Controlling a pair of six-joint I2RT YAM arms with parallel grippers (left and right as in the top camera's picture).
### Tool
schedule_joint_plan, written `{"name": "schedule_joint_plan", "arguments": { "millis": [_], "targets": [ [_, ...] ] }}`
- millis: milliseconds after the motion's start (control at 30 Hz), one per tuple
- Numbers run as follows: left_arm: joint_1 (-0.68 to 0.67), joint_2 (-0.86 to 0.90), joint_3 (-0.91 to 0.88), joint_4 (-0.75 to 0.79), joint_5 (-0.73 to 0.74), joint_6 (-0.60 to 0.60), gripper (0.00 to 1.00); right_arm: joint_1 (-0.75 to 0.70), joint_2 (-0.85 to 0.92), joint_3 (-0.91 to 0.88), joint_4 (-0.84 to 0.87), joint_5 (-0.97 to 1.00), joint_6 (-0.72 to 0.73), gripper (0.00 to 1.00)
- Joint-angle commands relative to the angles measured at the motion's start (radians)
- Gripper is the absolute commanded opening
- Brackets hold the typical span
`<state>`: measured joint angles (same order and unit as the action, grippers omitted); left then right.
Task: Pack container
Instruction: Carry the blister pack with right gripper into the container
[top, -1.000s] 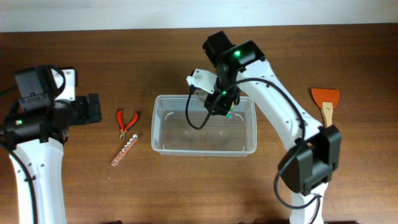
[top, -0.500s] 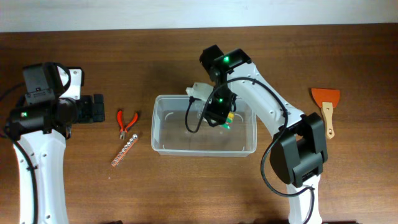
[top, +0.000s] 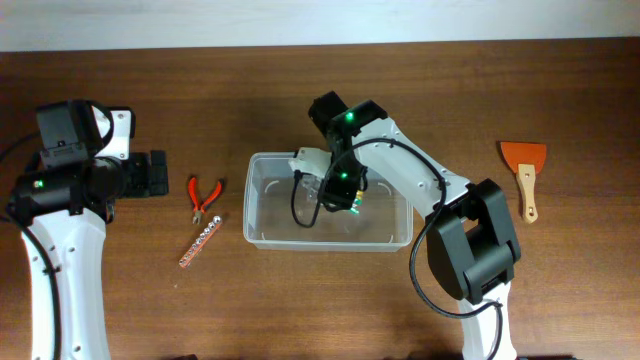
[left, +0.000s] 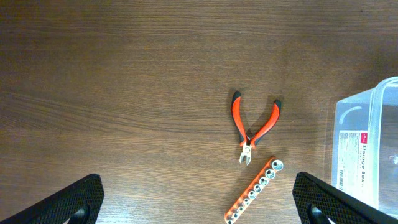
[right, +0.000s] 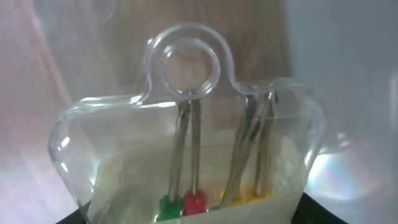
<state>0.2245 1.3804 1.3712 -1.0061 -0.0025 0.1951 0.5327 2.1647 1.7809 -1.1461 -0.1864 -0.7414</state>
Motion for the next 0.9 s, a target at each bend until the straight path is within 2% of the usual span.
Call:
{"name": "schedule_joint_plan", "arguments": {
  "millis": [0, 133, 267, 600, 767, 867],
  "targets": [
    [-0.002, 0.006, 0.011, 0.001, 0.015, 0.019, 0.99, 0.005, 0.002, -0.003, 0.011, -0.021, -0.014, 0.22],
    [-0.002, 0.006, 0.011, -0.001, 0.015, 0.015, 0.99, 0.005, 0.002, -0.003, -0.003, -0.021, -0.014, 0.36],
    [-0.002, 0.006, 0.011, -0.001, 0.015, 0.015, 0.99, 0.005, 0.002, -0.003, -0.026, -0.02, -0.014, 0.43],
    [-0.002, 0.006, 0.011, -0.002, 0.015, 0.015, 0.99, 0.005, 0.002, -0.003, -0.052, -0.02, -0.013, 0.68],
    [-0.002, 0.006, 0.011, -0.002, 0.015, 0.015, 0.99, 0.004, 0.002, -0.003, -0.055, -0.021, -0.013, 0.87],
    [-0.002, 0.006, 0.011, -0.002, 0.015, 0.015, 0.99, 0.004, 0.002, -0.003, -0.055, -0.021, -0.013, 0.89]
  ]
}}
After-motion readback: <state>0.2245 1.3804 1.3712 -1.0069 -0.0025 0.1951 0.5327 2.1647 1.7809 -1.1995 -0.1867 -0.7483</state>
